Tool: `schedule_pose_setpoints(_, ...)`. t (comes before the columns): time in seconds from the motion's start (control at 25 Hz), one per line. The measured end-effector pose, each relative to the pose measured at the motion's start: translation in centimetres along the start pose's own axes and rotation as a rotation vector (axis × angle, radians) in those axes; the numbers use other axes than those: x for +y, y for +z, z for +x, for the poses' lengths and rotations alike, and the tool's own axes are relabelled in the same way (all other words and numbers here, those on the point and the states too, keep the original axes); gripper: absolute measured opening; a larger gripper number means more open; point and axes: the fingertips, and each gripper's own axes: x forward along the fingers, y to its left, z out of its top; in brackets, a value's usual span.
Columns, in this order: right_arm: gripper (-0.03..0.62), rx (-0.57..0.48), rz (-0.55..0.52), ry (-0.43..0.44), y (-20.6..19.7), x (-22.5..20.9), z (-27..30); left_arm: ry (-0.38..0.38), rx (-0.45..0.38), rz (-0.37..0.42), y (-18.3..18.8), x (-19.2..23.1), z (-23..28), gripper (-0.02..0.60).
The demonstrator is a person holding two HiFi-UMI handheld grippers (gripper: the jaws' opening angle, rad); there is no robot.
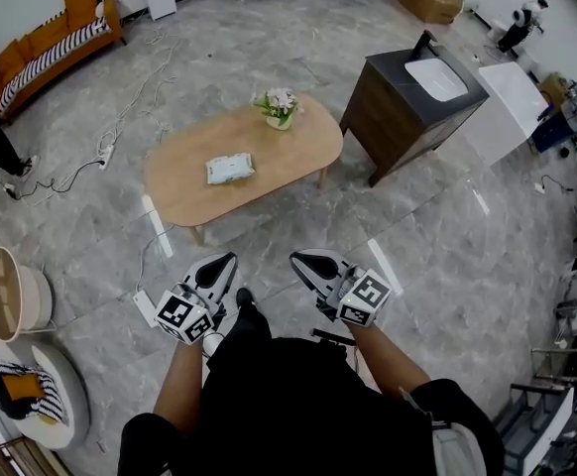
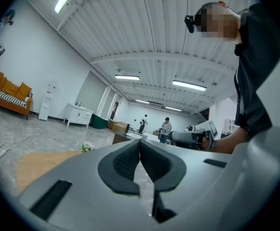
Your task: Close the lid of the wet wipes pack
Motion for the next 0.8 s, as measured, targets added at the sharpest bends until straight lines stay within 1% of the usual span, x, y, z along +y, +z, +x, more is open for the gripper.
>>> schedule_pose_setpoints(0.12, 0.011, 0.007, -0.022, 0.004, 1.9, -2.2, 3.6, -0.001, -0.023, 0.011, 2.1, 4.0, 1.2, 0.017)
schedule_pose_setpoints(0.32, 0.011, 0.024, -0.043, -0.009, 3.7, -5.9, 8.7, -0.012, -0.028, 0.012, 4.3, 9.7, 3.3, 0.017)
schedule_pose_setpoints(0.52, 0.011, 0.025, -0.05, -0.015, 4.4, -8.1, 12.2, -0.024, -0.006, -0.007, 4.2, 14.2, 5.0, 0.017)
schedule_pose_setpoints(0.6, 0.011, 0.037, -0.054, -0.02, 4.3, -9.3, 13.1, -0.016, -0.003, -0.014, 4.2, 15.8, 5.5, 0.017)
schedule_pose_setpoints(0.68, 0.011, 0.028, -0.047, -0.015, 4.8, -10.6, 14.1, -0.003, -0.001, -0.027, 4.2, 17.3, 6.2, 0.017)
schedule_pose_setpoints(0.8, 0.011, 0.014, -0.029, -0.011, 5.2, -13.7, 15.5, 0.015, 0.018, -0.04, 3.9, 19.5, 7.7, 0.017)
